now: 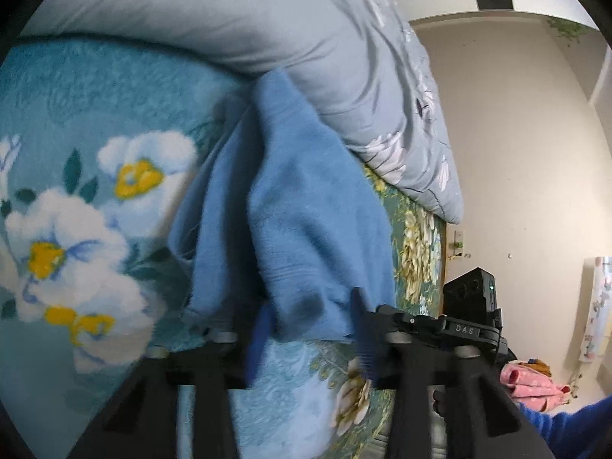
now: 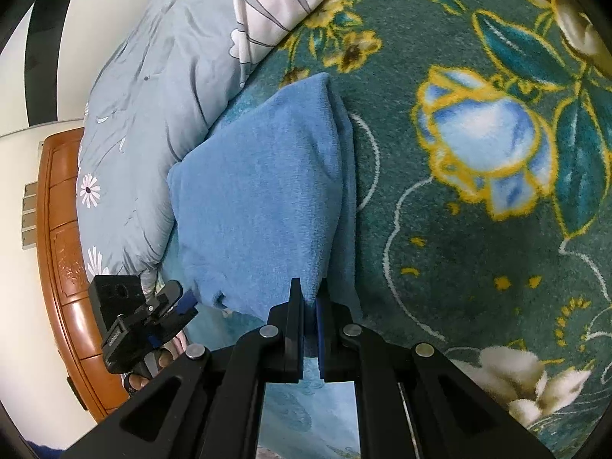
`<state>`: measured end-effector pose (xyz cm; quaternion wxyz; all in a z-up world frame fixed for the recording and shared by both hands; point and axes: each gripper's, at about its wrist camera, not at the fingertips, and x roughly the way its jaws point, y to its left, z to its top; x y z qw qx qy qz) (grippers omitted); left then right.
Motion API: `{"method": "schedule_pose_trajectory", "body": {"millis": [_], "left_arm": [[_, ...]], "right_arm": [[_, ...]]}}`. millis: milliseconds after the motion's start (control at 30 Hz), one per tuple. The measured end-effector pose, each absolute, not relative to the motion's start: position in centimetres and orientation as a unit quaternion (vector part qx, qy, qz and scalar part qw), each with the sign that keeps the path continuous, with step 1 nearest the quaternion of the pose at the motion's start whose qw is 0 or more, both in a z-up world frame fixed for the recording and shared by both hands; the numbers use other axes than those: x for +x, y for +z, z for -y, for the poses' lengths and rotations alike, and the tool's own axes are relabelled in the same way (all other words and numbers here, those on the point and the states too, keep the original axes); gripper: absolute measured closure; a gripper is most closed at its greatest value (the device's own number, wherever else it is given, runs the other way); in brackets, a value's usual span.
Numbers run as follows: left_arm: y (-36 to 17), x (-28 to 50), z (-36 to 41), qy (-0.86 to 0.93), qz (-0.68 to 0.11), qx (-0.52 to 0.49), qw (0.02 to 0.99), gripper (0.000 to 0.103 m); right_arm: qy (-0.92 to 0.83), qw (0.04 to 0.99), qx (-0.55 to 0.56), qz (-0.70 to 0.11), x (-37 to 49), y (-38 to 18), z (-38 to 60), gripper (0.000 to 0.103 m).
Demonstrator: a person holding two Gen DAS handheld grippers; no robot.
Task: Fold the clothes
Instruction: 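Open the left gripper and release the folded sweater against the duvet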
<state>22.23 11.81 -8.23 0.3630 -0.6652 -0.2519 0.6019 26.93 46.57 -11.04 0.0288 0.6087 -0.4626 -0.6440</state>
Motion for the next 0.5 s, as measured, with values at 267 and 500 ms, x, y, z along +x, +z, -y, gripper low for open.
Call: {"method": "schedule_pose_trajectory", "body": {"millis": [267,500], "left_arm": [[-8.4,21.7,-11.2,0.604,0.228,-0.665,0.376,0.099],[-9.2,21.2,-10.1,0.608,0.188,-0.673,0.378,0.099]], "right_arm": [[-0.663,0.054,0.585,0.463,27.0,-9.1,-46.6,0.098],[-0.659,0.048,0.611,0.436,27.2,-10.8,-45.4,0.098]]}}
